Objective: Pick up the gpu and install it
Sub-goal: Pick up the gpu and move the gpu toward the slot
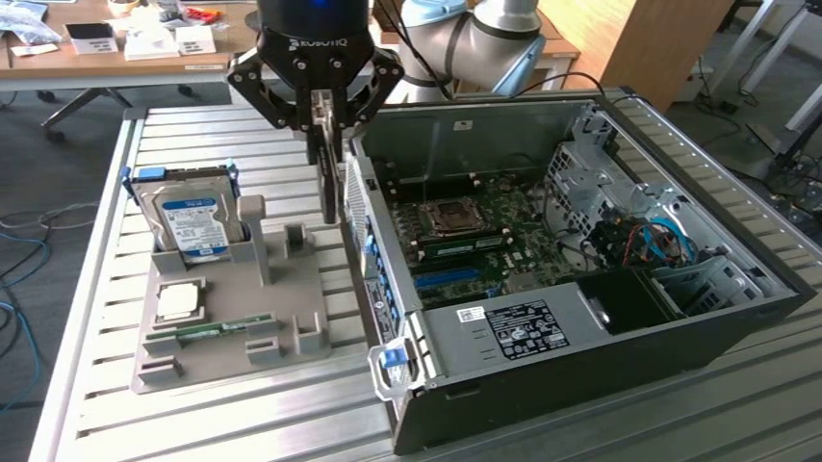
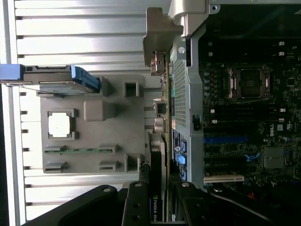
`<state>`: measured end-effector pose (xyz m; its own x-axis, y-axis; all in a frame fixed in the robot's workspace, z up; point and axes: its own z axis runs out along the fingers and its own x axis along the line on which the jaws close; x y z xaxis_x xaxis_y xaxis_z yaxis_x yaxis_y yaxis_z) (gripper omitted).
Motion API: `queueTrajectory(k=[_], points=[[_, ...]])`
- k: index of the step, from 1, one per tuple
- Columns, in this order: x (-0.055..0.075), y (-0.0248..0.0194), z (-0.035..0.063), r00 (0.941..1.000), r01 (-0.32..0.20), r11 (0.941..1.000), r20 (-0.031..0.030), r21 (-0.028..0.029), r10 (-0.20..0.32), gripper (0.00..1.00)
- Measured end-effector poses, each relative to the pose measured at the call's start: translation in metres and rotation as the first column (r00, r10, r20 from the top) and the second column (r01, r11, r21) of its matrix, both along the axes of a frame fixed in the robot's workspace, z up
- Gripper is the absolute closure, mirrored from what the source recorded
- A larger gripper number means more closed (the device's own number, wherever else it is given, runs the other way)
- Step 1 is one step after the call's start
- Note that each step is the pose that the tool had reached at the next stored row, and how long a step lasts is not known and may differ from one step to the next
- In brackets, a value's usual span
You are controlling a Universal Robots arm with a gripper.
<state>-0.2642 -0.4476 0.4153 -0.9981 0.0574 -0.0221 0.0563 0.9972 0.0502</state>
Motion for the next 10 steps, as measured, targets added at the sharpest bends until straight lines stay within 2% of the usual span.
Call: queueTrajectory(k=[10], points=[[0.0095, 0.0, 0.0, 1.0, 0.0, 1.0, 0.0, 0.0001, 0.0, 0.73]])
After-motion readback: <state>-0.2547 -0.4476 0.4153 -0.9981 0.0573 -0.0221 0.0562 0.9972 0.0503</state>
